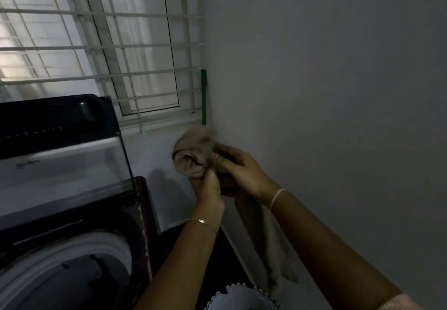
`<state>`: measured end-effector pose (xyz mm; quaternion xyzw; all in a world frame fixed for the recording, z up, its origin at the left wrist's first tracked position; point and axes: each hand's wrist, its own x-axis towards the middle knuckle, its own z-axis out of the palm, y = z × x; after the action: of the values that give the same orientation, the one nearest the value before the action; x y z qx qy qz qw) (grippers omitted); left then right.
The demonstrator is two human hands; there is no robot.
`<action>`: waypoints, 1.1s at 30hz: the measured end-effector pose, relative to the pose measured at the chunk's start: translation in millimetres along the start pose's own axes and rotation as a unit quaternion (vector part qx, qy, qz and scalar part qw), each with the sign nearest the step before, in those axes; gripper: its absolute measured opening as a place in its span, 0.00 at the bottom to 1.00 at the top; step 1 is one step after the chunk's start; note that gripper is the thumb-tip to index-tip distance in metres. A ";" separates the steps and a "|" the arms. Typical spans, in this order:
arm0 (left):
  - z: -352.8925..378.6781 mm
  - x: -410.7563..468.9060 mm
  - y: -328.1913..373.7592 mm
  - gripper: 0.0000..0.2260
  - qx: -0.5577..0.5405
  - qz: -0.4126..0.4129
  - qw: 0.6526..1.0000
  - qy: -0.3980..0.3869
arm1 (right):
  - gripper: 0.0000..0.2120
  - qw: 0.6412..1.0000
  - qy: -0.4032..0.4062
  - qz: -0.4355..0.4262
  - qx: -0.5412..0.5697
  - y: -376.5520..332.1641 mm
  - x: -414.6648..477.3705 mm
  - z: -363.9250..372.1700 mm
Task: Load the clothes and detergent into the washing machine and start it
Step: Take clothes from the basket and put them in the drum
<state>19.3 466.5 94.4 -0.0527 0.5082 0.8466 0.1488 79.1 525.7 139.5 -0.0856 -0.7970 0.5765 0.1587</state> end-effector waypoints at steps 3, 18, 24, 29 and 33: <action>2.9 7.5 11.2 0.13 -0.079 -0.070 0.994 -0.028 | 0.16 0.991 0.130 -0.040 0.012 25.2 -10.6 3.4; 13.2 3.1 20.6 0.13 -0.201 -0.208 0.949 -0.128 | 0.38 0.957 0.232 0.140 0.103 92.7 -32.7 13.3; 4.1 2.4 16.1 0.11 -0.179 -0.231 0.948 -0.129 | 0.15 0.916 0.077 0.193 0.343 73.3 -31.3 8.8; -5.9 10.2 13.7 0.15 -0.082 -0.216 0.968 -0.095 | 0.15 0.911 0.094 0.192 0.352 71.1 -35.6 19.9; -22.0 55.4 -7.7 0.49 0.104 -0.137 0.985 0.006 | 0.15 0.910 0.103 0.195 0.351 62.2 -32.8 19.6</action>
<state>-32.3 461.7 64.1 -0.1116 0.5823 0.7605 0.2648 99.9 517.7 69.9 -0.2367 -0.4902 0.8264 0.1438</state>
